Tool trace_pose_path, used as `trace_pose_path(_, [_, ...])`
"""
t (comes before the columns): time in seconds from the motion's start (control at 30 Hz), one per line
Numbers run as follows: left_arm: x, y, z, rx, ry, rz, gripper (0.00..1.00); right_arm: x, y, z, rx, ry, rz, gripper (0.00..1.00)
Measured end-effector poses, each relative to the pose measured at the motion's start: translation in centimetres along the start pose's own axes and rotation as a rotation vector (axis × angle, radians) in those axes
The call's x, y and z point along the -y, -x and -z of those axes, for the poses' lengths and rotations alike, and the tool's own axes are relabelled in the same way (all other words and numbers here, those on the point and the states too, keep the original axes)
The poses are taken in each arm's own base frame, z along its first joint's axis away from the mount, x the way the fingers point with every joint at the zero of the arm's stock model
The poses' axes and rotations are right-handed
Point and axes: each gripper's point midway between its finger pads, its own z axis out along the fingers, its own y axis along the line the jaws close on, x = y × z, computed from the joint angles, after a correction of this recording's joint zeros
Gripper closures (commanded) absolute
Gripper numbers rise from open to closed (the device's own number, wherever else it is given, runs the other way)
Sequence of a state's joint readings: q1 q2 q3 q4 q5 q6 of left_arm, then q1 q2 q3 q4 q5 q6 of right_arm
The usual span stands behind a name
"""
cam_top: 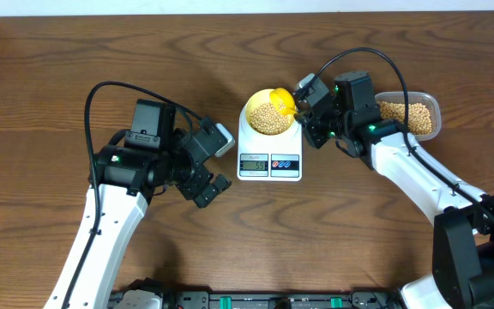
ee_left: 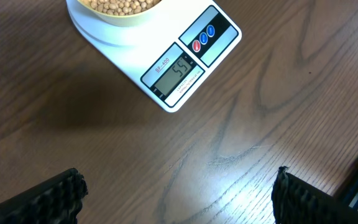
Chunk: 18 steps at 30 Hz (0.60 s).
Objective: Scoop item into bowl and weigh 50g on scale
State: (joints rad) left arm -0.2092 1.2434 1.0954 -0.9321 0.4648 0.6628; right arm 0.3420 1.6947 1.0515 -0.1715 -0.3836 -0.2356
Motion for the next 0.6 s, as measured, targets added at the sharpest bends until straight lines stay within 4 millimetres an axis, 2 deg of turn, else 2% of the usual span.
trace_pose_path(0.3, [0.0,0.0,0.0,0.000,0.000,0.000,0.02,-1.6,2.0,0.9,-0.054,0.020,0.141,0.99])
trace_pose_path(0.6, [0.0,0.0,0.0,0.000,0.000,0.000,0.02,-1.4,1.7,0.8,-0.094,-0.021,0.252,0.99])
